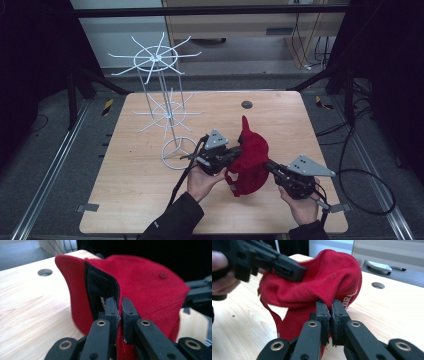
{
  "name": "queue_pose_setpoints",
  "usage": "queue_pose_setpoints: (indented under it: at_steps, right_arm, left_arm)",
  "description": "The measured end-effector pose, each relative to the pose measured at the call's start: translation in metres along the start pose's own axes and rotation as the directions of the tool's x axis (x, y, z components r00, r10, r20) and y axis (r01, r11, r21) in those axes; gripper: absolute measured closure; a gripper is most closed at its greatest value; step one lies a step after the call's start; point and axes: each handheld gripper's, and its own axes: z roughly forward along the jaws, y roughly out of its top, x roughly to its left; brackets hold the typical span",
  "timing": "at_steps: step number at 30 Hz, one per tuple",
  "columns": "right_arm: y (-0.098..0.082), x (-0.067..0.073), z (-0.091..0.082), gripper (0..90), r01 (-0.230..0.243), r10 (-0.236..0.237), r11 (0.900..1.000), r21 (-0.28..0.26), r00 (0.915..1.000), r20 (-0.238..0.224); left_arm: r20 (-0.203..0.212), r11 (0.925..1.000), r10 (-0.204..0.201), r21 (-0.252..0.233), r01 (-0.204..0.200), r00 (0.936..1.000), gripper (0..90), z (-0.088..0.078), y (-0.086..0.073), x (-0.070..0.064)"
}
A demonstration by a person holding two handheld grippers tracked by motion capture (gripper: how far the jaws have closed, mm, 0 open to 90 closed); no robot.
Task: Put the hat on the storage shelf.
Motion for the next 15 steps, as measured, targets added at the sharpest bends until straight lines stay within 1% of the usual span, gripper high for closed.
queue_pose_setpoints:
  at_steps: [2,3,4,6,8,9,10,11,15]
  right_arm:
    - [0.005,0.005,0.006,86.0,0.017,-0.017,1.0,0.006,0.9998,-0.009]
    - [0.011,0.011,0.012,85.8,0.033,-0.032,0.999,0.016,0.9992,-0.024]
    - [0.011,0.011,0.012,85.8,0.033,-0.032,0.999,0.016,0.9992,-0.024]
    - [0.017,0.018,0.02,85.6,0.052,-0.051,0.998,0.028,0.998,-0.038]
    - [0.024,0.026,0.028,85.6,0.077,-0.075,0.996,0.041,0.9956,-0.056]
    - [0.028,0.034,0.034,85.6,0.092,-0.088,0.994,0.055,0.9936,-0.07]
    - [0.029,0.038,0.037,85.6,0.102,-0.097,0.993,0.065,0.9922,-0.077]
    - [0.029,0.038,0.037,85.6,0.102,-0.097,0.993,0.065,0.9922,-0.077]
    - [0.031,0.051,0.051,85.4,0.127,-0.117,0.987,0.101,0.9879,-0.102]
  left_arm:
    - [-0.01,0.9999,-0.01,0.007,0.01,0.9999,85.0,-0.002,-0.005,0.005]
    - [-0.016,0.9998,-0.018,0.01,0.018,0.9997,85.0,-0.004,-0.008,0.007]
    - [-0.021,0.9996,-0.026,0.01,0.027,0.9994,85.0,-0.005,-0.011,0.01]
    - [-0.032,0.999,-0.042,0.013,0.042,0.9986,85.0,-0.01,-0.017,0.015]
    - [-0.045,0.9985,-0.052,0.018,0.052,0.9976,85.0,-0.016,-0.025,0.02]
    - [-0.048,0.9981,-0.056,0.022,0.057,0.9973,85.0,-0.018,-0.028,0.022]
    - [-0.053,0.9977,-0.06,0.028,0.061,0.9968,85.0,-0.021,-0.032,0.024]
    - [-0.058,0.9971,-0.068,0.03,0.07,0.996,85.0,-0.023,-0.036,0.026]
    - [-0.08,0.9948,-0.079,0.058,0.084,0.9936,85.0,-0.029,-0.053,0.033]
